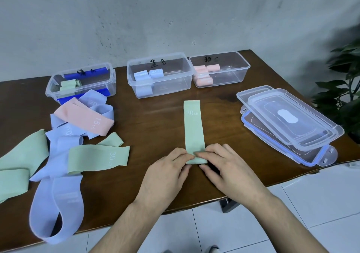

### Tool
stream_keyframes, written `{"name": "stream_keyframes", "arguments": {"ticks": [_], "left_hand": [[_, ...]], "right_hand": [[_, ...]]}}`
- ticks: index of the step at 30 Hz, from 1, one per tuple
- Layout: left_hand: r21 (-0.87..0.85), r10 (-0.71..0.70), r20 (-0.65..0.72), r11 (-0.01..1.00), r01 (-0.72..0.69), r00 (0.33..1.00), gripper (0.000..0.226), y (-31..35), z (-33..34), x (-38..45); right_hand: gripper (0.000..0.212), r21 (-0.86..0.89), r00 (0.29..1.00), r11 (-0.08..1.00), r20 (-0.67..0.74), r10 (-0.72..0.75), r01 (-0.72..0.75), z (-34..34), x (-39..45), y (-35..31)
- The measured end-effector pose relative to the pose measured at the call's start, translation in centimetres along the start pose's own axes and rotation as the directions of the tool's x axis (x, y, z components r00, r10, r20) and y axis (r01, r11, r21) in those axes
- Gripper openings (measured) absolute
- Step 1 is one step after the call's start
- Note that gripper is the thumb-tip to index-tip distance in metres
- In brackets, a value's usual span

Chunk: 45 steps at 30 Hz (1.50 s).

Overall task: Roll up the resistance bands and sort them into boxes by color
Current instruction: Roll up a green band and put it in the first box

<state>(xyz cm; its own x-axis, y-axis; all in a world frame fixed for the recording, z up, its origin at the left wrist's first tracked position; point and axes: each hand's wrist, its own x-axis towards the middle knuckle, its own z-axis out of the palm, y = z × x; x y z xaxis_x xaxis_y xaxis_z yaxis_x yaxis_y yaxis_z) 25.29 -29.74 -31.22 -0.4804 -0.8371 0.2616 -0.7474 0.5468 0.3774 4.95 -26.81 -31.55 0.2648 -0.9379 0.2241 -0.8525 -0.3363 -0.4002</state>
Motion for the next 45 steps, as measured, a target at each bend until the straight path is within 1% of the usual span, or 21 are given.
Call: {"name": "stream_keyframes", "arguments": {"ticks": [2,7,9,15,18,22,24,27,31,36,38,41,45], "left_hand": [[0.009,-0.003,0.008,1.000,0.003,1.000,0.021,0.1,-0.1,0.2],[0.006,-0.022,0.037,1.000,0.021,0.999,0.025,0.2,-0.4,0.6],[0.024,-0.012,0.037,1.000,0.011,0.999,0.024,0.3,-0.5,0.5],[0.033,0.030,0.029,0.999,-0.031,0.999,0.017,0.8,-0.8,-0.7],[0.043,0.048,0.048,0.998,-0.051,0.998,0.016,1.1,-0.9,-1.4],[0.004,0.000,0.092,1.000,0.000,0.996,0.017,1.4,-1.0,-1.6],[-0.028,-0.022,0.091,0.999,0.025,0.996,0.018,1.5,-1.0,-1.5],[-0.056,-0.012,0.086,0.998,0.017,0.996,0.019,1.7,-1.0,-1.5],[-0.053,0.010,0.077,0.999,-0.006,0.997,0.022,1.5,-0.9,-1.6],[-0.035,0.001,0.088,0.999,0.002,0.996,0.019,1.2,-1.1,-1.1],[-0.026,-0.013,0.113,1.000,0.016,0.994,0.021,1.2,-1.1,-0.9],[-0.034,-0.023,0.106,0.999,0.027,0.994,0.027,1.1,-1.0,-0.9],[-0.031,-0.034,0.114,0.999,0.038,0.993,0.027,1.0,-1.0,-0.9]], "right_hand": [[0.036,0.019,1.000,1.000,-0.010,0.000,0.000,-0.1,-0.1,-0.1],[0.024,0.079,1.000,0.997,-0.028,0.004,-0.001,-0.2,0.6,-0.1],[0.023,0.068,1.000,0.998,-0.022,-0.006,0.007,-0.3,0.7,0.0],[0.023,0.047,0.999,0.998,0.018,-0.041,0.041,-0.8,-0.5,-0.3],[0.023,0.040,0.998,0.998,0.033,-0.051,0.050,-0.9,-1.2,-0.5],[0.023,0.061,0.998,0.998,0.054,-0.036,0.033,-1.0,-1.5,-0.6],[0.024,0.073,0.998,0.997,0.065,-0.019,0.014,-1.1,-1.3,-0.6],[0.022,0.065,0.997,0.998,0.077,-0.022,0.017,-1.1,-1.0,-0.5],[0.022,0.074,0.997,0.997,0.072,-0.019,0.014,-1.0,-0.9,-0.4],[0.026,0.052,0.999,0.999,0.049,-0.011,0.009,-1.0,-1.1,-0.5],[0.024,0.050,0.999,0.999,0.032,-0.014,0.013,-1.1,-1.1,-0.6],[0.023,0.037,1.000,0.999,0.016,-0.018,0.018,-1.1,-1.0,-0.5],[0.024,0.020,0.999,0.999,0.017,-0.033,0.032,-0.9,-0.7,-0.3]]}}
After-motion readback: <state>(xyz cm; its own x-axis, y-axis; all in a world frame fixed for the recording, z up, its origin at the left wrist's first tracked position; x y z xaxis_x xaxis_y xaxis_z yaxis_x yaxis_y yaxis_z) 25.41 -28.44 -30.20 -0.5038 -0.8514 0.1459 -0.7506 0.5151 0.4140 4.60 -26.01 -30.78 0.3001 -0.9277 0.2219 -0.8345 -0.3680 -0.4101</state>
